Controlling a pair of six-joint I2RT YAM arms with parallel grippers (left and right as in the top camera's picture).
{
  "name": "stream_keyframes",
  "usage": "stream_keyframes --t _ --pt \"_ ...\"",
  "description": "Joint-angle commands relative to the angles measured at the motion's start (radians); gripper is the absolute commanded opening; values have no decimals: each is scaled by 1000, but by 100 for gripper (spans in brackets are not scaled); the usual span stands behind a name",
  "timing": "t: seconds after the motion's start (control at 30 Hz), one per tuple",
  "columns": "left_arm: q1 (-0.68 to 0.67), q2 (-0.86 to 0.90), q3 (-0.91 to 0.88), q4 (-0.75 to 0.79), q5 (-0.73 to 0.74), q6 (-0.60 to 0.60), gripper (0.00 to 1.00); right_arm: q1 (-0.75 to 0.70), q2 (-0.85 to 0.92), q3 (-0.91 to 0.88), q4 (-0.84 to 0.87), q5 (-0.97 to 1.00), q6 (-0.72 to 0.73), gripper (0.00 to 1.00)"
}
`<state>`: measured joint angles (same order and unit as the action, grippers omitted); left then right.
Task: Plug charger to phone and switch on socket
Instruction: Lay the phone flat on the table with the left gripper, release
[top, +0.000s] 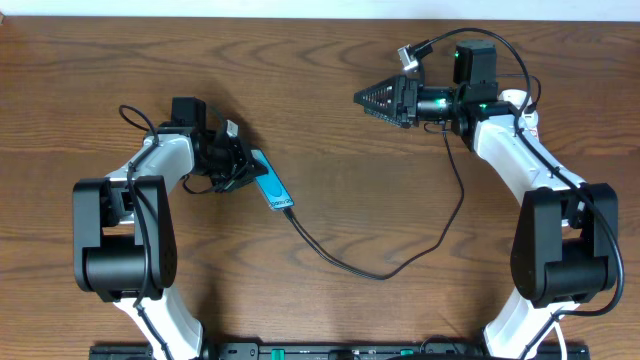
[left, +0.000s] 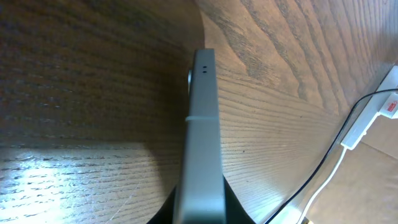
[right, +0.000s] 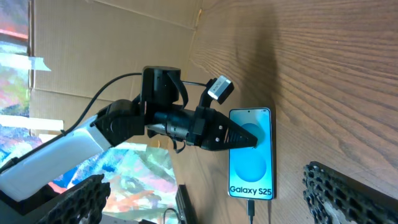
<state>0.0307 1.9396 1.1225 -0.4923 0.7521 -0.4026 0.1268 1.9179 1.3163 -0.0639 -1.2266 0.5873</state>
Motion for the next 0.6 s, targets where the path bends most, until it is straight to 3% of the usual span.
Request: stream_keyframes --t 0.0,0.13,0.3,0.47,0.57 --pt "2 2 11 -5 -9 17 13 6 -3 17 -1 -22 -20 99" --pt "2 2 11 -5 -9 17 26 6 -3 17 0 -22 -21 99" --pt "2 2 11 -5 -9 17 27 6 -3 17 0 -22 -21 99" --pt "2 2 11 -28 -9 18 46 6 -3 17 0 -22 -21 99" --pt "2 2 11 -39 -9 22 49 6 -3 17 0 -22 -21 99"
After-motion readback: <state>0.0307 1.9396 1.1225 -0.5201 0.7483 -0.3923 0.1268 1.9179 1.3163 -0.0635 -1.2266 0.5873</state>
